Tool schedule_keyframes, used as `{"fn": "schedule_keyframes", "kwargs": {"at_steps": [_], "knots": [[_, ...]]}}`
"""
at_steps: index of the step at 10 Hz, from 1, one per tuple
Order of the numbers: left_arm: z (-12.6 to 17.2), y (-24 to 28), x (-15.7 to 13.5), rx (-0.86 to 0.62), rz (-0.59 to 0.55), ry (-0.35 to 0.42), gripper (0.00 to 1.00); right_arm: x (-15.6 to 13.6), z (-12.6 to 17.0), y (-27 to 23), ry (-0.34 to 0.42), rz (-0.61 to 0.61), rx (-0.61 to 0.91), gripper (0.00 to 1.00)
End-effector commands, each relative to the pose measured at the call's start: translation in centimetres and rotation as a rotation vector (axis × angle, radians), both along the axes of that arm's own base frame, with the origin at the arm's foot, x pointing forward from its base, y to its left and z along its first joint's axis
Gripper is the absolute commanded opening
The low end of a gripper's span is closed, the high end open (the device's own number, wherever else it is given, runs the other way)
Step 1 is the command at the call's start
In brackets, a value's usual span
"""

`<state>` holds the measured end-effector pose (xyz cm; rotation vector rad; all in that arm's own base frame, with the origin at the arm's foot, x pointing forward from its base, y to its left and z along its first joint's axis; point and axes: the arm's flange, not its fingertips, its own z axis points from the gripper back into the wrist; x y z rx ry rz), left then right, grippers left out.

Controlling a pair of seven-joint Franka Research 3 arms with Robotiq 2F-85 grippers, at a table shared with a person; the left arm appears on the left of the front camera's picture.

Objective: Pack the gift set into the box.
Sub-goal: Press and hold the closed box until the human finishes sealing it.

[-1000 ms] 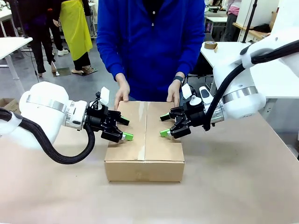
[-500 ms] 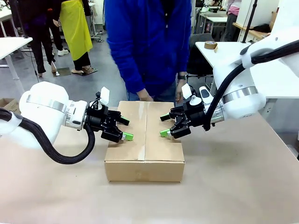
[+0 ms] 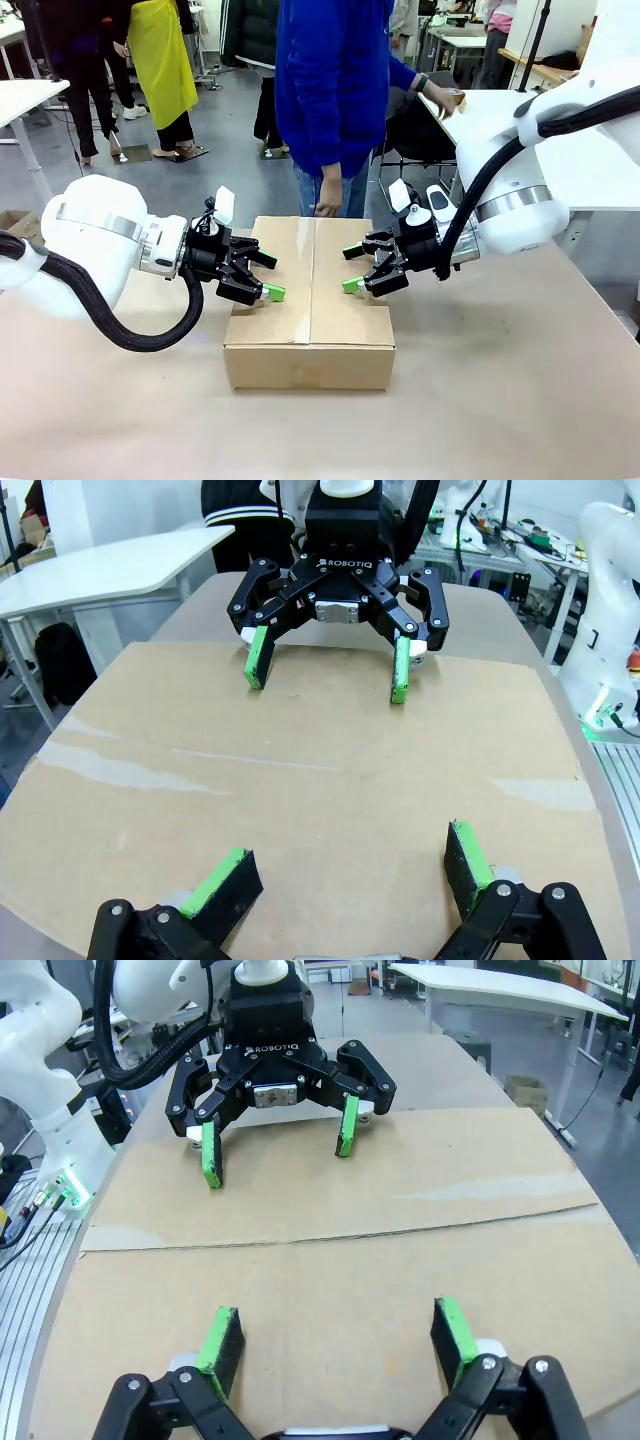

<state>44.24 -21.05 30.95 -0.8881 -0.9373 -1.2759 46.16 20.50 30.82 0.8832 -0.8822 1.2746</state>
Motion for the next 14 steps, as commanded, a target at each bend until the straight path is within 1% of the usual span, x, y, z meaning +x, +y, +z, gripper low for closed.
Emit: {"fn": "schedule_keyframes", "kwargs": {"at_steps": [1,14], "knots": [[-0.26,0.02,-0.11,0.006,0.002,0.004,1.0,-0.05,-0.27,0.03,-0.008,0.002,-0.006,1.0],[-0.26,0.02,-0.11,0.006,0.002,0.004,1.0,-0.05,-0.27,0.03,-0.008,0.002,-0.006,1.0]]}}
